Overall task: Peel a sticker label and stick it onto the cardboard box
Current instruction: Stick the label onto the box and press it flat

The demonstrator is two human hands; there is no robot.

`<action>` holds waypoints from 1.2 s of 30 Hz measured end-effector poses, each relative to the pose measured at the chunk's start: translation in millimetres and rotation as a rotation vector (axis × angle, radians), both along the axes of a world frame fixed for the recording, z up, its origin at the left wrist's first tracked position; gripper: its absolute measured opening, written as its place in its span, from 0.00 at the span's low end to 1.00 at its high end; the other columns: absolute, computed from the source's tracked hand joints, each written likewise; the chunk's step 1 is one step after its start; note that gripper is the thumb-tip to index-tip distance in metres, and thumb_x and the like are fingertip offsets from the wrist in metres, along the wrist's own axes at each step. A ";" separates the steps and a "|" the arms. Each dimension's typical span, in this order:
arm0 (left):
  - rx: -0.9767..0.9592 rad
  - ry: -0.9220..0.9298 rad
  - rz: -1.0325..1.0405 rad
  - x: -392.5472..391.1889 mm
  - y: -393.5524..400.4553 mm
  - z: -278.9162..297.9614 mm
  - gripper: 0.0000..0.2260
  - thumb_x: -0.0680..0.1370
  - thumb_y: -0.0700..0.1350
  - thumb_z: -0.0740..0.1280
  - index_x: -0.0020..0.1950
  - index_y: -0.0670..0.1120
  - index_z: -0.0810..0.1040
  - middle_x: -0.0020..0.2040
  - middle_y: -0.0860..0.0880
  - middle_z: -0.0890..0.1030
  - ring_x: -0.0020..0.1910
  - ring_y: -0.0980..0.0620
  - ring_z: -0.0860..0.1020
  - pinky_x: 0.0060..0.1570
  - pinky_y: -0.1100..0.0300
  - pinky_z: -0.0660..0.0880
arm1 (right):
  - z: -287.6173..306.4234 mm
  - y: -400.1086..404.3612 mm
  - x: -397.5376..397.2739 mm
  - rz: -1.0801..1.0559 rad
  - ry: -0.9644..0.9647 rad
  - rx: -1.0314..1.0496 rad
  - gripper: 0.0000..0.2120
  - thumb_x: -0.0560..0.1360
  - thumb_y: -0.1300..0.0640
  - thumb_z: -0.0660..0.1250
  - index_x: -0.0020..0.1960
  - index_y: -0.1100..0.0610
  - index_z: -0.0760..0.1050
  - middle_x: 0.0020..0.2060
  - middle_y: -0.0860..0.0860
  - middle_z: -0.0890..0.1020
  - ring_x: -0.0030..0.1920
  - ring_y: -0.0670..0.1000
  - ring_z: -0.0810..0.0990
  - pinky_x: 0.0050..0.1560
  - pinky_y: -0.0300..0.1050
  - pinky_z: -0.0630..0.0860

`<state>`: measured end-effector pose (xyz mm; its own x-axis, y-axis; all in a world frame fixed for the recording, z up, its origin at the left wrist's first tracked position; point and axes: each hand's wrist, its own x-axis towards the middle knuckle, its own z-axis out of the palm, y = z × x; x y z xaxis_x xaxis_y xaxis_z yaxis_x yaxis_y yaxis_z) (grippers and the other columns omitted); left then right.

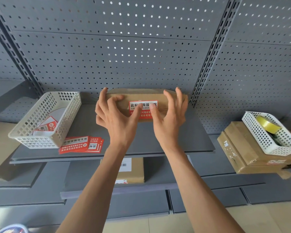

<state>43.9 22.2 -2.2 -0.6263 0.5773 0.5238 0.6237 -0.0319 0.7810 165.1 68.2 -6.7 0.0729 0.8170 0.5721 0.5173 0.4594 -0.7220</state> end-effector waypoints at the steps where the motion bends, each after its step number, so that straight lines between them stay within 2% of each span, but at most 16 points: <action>1: 0.001 -0.001 0.022 3.0 2.6 0.5 0.26 0.69 0.63 0.75 0.59 0.51 0.72 0.79 0.53 0.59 0.77 0.48 0.56 0.69 0.45 0.55 | 3.8 -2.3 -4.8 -0.041 0.006 -0.016 0.26 0.76 0.38 0.67 0.70 0.49 0.70 0.78 0.47 0.61 0.80 0.56 0.52 0.67 0.61 0.62; 4: -0.001 0.017 0.058 6.1 8.9 -0.1 0.28 0.68 0.63 0.75 0.59 0.49 0.72 0.79 0.51 0.59 0.77 0.46 0.56 0.69 0.42 0.55 | 9.9 -1.7 -16.0 -0.120 0.013 -0.040 0.27 0.74 0.35 0.68 0.67 0.47 0.70 0.76 0.45 0.62 0.79 0.56 0.54 0.65 0.64 0.64; 6: 0.001 0.032 0.058 4.1 9.3 -2.4 0.28 0.68 0.63 0.75 0.59 0.49 0.72 0.79 0.50 0.59 0.77 0.46 0.56 0.69 0.44 0.54 | 8.6 0.4 -17.5 -0.133 -0.003 -0.037 0.27 0.73 0.35 0.68 0.67 0.47 0.70 0.76 0.45 0.62 0.79 0.57 0.54 0.64 0.64 0.64; 12: -0.019 0.097 0.022 -3.8 6.6 -10.1 0.31 0.67 0.62 0.77 0.62 0.48 0.72 0.81 0.50 0.57 0.78 0.49 0.53 0.69 0.51 0.50 | 0.9 1.6 -5.3 -0.036 -0.100 -0.049 0.33 0.74 0.34 0.68 0.73 0.47 0.65 0.80 0.47 0.54 0.80 0.59 0.48 0.66 0.68 0.60; 19: -0.041 0.119 -0.013 -8.5 3.5 -12.2 0.33 0.65 0.61 0.78 0.64 0.48 0.71 0.81 0.49 0.55 0.78 0.48 0.53 0.71 0.44 0.54 | -0.6 2.4 6.4 0.032 -0.186 -0.065 0.38 0.74 0.36 0.68 0.78 0.47 0.59 0.81 0.50 0.50 0.81 0.60 0.43 0.67 0.70 0.58; 25: -0.068 0.145 -0.053 -12.6 -1.5 -14.6 0.37 0.64 0.64 0.78 0.65 0.49 0.71 0.82 0.49 0.54 0.79 0.47 0.52 0.72 0.44 0.53 | -3.2 1.5 13.7 0.080 -0.224 -0.076 0.41 0.74 0.37 0.69 0.80 0.48 0.56 0.82 0.50 0.46 0.81 0.60 0.40 0.69 0.71 0.56; 33: -0.089 0.173 -0.105 -17.1 -7.0 -15.4 0.37 0.63 0.58 0.81 0.66 0.49 0.70 0.82 0.48 0.53 0.79 0.46 0.52 0.71 0.44 0.53 | -3.4 1.3 21.0 0.116 -0.292 -0.109 0.47 0.71 0.46 0.76 0.80 0.46 0.52 0.82 0.49 0.42 0.80 0.59 0.37 0.70 0.72 0.55; 36: -0.075 0.174 -0.142 -20.1 -7.9 -11.1 0.35 0.65 0.61 0.78 0.66 0.49 0.70 0.82 0.49 0.52 0.79 0.46 0.51 0.72 0.44 0.53 | 1.7 0.3 20.0 0.126 -0.307 -0.105 0.45 0.72 0.43 0.72 0.81 0.46 0.52 0.82 0.49 0.42 0.80 0.60 0.36 0.69 0.72 0.55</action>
<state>23.7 14.3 -13.2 -0.4397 0.6949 0.5689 0.7427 -0.0748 0.6654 185.2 68.5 -4.9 -0.1949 0.8640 0.4641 0.6618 0.4651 -0.5879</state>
